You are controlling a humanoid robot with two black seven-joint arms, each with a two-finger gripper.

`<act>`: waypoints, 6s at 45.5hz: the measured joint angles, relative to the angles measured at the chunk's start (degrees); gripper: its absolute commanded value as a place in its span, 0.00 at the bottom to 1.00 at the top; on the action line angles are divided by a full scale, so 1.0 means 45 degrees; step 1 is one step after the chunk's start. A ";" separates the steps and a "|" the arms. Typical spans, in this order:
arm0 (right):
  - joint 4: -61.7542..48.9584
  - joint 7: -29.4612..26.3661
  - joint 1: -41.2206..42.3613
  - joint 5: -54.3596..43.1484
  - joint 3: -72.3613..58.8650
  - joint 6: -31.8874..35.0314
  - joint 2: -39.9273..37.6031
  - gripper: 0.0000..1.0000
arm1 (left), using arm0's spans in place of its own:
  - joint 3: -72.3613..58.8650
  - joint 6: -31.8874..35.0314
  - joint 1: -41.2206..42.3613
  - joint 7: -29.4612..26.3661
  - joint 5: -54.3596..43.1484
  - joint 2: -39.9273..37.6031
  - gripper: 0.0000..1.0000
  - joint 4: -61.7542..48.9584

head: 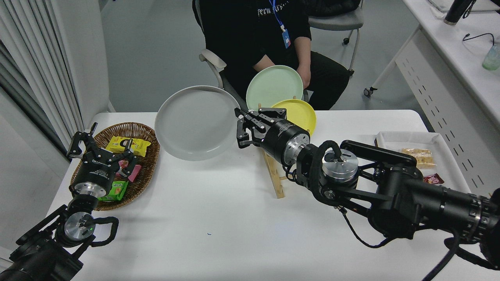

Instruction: Place the plate on the table

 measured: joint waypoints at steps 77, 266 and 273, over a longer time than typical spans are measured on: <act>0.0939 -0.2190 0.4448 -0.7398 -0.5859 -0.0898 -0.0832 0.00 | 0.0007 0.0000 -0.0002 -0.0001 0.0003 0.0000 0.98 0.0000; -0.2369 -0.7032 -0.4301 0.1003 0.2897 -0.8167 -0.2001 0.00 | 0.0011 0.0000 -0.0005 -0.0001 0.0004 0.0000 0.98 0.0000; -0.2660 -0.7032 -0.4406 0.0992 0.3124 -0.8142 -0.1799 0.00 | 0.0011 0.0000 -0.0005 -0.0001 0.0005 0.0000 0.98 0.0000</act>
